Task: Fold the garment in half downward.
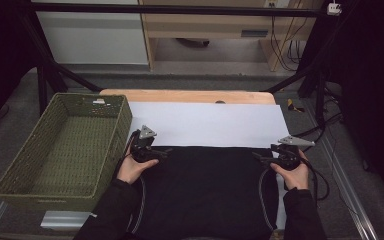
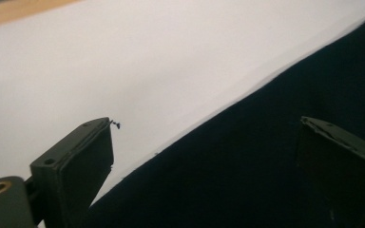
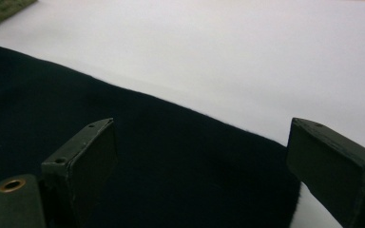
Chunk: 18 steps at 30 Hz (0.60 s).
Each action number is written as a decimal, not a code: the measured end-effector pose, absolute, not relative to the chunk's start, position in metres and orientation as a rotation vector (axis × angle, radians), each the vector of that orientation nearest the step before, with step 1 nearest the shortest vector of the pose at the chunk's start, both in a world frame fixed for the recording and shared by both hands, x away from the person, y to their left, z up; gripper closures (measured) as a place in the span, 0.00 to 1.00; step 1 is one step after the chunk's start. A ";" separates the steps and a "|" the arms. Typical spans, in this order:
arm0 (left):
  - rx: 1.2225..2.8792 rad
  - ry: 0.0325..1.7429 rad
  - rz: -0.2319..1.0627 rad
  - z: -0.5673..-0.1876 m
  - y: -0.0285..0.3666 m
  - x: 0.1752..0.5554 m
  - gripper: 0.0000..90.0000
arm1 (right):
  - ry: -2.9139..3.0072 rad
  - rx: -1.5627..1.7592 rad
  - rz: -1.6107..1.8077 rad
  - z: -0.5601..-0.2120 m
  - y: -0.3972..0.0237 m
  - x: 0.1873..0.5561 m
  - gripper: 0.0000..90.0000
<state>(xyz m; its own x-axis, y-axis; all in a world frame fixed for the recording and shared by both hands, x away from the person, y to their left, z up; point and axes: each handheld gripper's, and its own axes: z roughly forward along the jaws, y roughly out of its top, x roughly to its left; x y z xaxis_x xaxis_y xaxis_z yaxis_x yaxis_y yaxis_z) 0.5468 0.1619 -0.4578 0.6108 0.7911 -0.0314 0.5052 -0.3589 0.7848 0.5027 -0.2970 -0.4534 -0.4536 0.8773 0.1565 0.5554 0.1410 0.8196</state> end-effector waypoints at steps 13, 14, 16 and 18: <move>2.120 1.072 0.436 -0.477 0.160 0.563 0.36 | 2.068 1.471 1.082 -0.479 -0.315 0.516 0.23; 2.120 1.073 0.422 -0.478 0.160 0.563 0.38 | 2.069 1.469 1.069 -0.480 -0.315 0.517 0.23; 2.106 1.086 0.411 -0.478 0.161 0.564 0.40 | 2.082 1.488 1.049 -0.483 -0.316 0.519 0.25; 2.105 1.091 0.411 -0.478 0.162 0.564 0.43 | 2.098 1.486 1.037 -0.485 -0.315 0.520 0.27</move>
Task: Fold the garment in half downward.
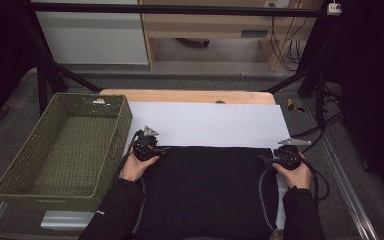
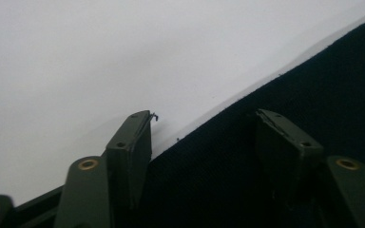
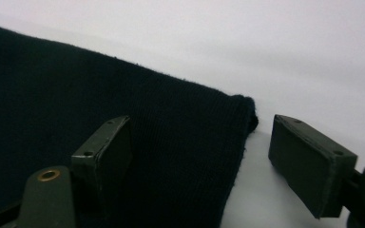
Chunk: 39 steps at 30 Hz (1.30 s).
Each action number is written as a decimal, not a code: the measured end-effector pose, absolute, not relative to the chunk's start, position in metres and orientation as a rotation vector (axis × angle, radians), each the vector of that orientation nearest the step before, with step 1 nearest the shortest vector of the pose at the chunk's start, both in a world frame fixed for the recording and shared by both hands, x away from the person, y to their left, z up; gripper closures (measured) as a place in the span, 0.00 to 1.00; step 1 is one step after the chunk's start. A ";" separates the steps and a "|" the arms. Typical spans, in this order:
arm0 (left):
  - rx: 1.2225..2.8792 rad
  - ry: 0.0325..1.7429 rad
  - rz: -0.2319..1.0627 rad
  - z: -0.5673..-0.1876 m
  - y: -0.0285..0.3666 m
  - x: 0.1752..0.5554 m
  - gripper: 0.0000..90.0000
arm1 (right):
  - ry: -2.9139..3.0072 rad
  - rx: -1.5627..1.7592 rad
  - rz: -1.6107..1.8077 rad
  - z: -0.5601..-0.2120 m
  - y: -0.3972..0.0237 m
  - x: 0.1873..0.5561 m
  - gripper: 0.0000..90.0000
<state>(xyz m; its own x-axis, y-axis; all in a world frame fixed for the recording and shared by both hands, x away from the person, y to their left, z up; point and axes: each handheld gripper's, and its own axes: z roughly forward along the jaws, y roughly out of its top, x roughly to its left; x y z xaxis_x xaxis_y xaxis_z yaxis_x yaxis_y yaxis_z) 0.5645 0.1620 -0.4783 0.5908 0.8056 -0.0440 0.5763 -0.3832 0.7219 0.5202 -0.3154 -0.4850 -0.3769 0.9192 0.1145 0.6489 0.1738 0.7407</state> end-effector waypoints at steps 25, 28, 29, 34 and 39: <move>2.135 1.082 0.362 -0.473 0.157 0.558 0.91 | 2.127 1.573 1.035 -0.478 -0.311 0.514 0.89; 2.153 1.090 0.381 -0.470 0.155 0.559 0.93 | 2.141 1.593 1.032 -0.476 -0.311 0.516 0.91; 2.156 1.088 0.384 -0.469 0.154 0.559 0.93 | 2.141 1.602 1.028 -0.475 -0.311 0.516 0.92; 2.128 1.098 0.428 -0.460 0.158 0.562 0.94 | 2.115 1.592 1.017 -0.473 -0.311 0.522 0.94; 2.090 1.105 0.450 -0.449 0.161 0.573 0.94 | 2.094 1.568 1.030 -0.467 -0.310 0.531 0.94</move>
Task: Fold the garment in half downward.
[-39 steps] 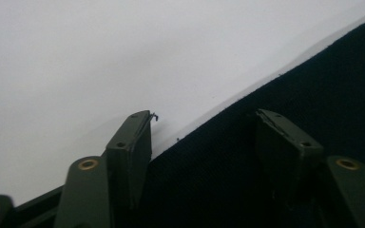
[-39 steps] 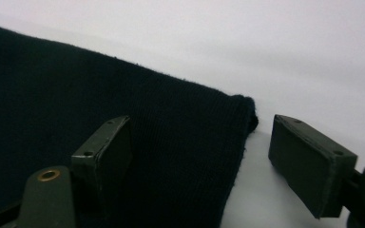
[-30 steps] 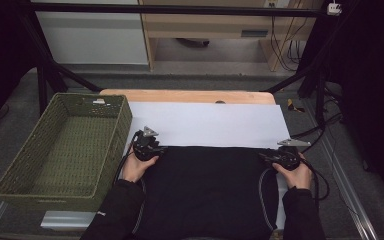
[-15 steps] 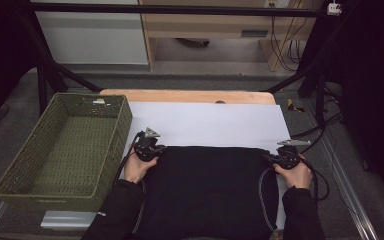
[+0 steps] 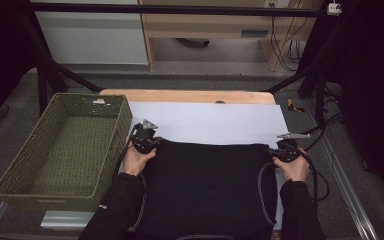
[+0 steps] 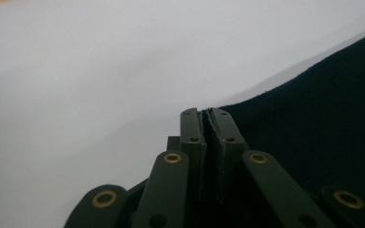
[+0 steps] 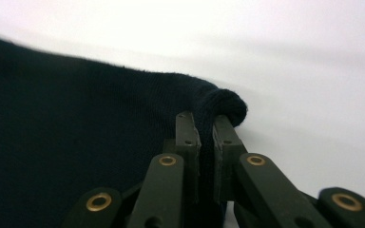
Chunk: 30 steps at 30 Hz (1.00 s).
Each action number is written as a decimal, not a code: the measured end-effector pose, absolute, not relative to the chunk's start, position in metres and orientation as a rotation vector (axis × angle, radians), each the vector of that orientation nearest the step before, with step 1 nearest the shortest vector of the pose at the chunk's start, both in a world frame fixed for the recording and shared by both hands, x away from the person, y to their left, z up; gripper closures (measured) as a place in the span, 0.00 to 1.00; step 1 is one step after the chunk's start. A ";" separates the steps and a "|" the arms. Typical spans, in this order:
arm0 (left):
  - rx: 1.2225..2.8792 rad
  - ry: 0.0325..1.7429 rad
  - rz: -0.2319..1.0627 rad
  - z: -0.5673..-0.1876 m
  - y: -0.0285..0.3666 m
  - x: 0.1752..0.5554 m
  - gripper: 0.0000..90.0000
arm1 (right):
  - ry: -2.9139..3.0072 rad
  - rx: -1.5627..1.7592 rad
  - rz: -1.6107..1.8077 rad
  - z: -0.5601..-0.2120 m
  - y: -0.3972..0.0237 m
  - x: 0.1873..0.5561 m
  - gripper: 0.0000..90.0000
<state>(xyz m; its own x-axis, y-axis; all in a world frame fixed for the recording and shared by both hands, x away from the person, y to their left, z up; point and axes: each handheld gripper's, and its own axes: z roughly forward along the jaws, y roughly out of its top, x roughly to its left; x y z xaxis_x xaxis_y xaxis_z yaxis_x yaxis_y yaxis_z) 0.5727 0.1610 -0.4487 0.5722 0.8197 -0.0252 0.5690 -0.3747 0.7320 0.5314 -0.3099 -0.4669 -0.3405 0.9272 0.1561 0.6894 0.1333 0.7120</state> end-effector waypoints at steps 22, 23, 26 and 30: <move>1.928 1.194 0.489 -0.446 0.164 0.606 0.54 | 1.950 1.522 1.145 -0.464 -0.314 0.554 0.50; 1.915 1.197 0.487 -0.439 0.166 0.602 0.49 | 1.930 1.500 1.178 -0.461 -0.315 0.551 0.42; 1.904 1.160 0.490 -0.425 0.171 0.588 0.42 | 1.933 1.468 1.271 -0.452 -0.316 0.543 0.28; 1.889 1.104 0.429 -0.413 0.176 0.566 0.31 | 1.946 1.438 1.298 -0.446 -0.313 0.530 0.19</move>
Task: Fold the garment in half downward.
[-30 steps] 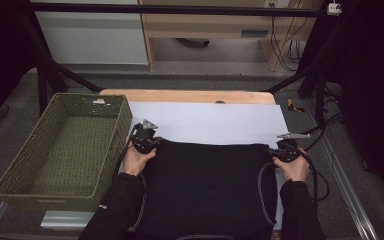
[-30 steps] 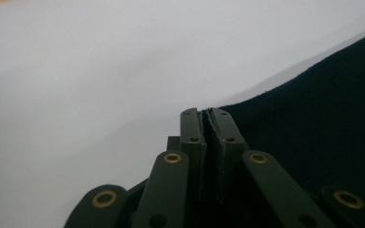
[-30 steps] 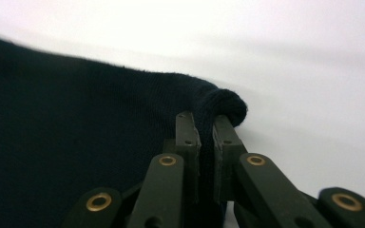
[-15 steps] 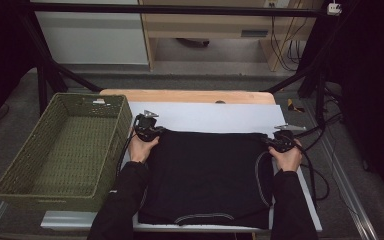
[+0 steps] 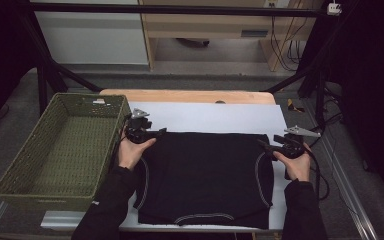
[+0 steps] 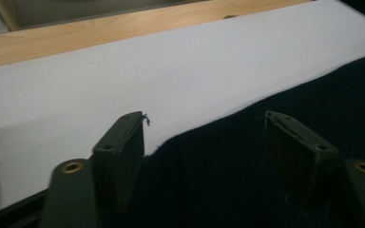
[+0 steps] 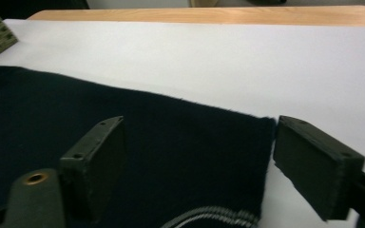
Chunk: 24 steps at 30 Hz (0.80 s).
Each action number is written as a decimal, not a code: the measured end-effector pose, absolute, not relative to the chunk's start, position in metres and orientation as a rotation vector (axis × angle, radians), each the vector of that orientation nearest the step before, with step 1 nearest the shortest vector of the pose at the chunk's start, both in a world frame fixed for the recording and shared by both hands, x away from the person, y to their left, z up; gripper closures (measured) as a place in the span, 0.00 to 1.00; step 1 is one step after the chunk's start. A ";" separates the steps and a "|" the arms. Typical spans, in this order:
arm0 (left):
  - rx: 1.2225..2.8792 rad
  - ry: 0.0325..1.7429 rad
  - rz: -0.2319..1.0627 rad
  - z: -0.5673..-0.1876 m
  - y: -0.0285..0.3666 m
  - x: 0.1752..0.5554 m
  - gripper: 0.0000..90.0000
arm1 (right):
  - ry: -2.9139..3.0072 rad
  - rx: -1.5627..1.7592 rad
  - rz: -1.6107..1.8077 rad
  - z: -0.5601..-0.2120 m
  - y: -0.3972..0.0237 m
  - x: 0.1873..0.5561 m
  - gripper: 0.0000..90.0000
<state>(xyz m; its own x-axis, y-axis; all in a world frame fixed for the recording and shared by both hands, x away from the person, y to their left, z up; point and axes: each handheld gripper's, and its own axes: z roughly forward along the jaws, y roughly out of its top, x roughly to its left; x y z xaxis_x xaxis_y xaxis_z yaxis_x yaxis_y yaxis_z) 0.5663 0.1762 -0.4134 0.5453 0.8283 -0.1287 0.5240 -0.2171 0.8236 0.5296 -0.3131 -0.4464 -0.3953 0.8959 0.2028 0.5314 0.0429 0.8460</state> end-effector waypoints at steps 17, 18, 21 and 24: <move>1.892 0.954 0.361 -0.423 0.191 0.485 0.04 | 2.042 1.404 1.227 -0.445 -0.301 0.482 0.09; 1.888 0.941 0.342 -0.424 0.190 0.482 0.04 | 2.036 1.412 1.217 -0.446 -0.302 0.480 0.09; 1.898 0.915 0.333 -0.430 0.188 0.473 0.04 | 2.041 1.427 1.178 -0.451 -0.304 0.475 0.09; 1.910 0.897 0.326 -0.436 0.186 0.464 0.03 | 2.056 1.443 1.168 -0.455 -0.304 0.474 0.08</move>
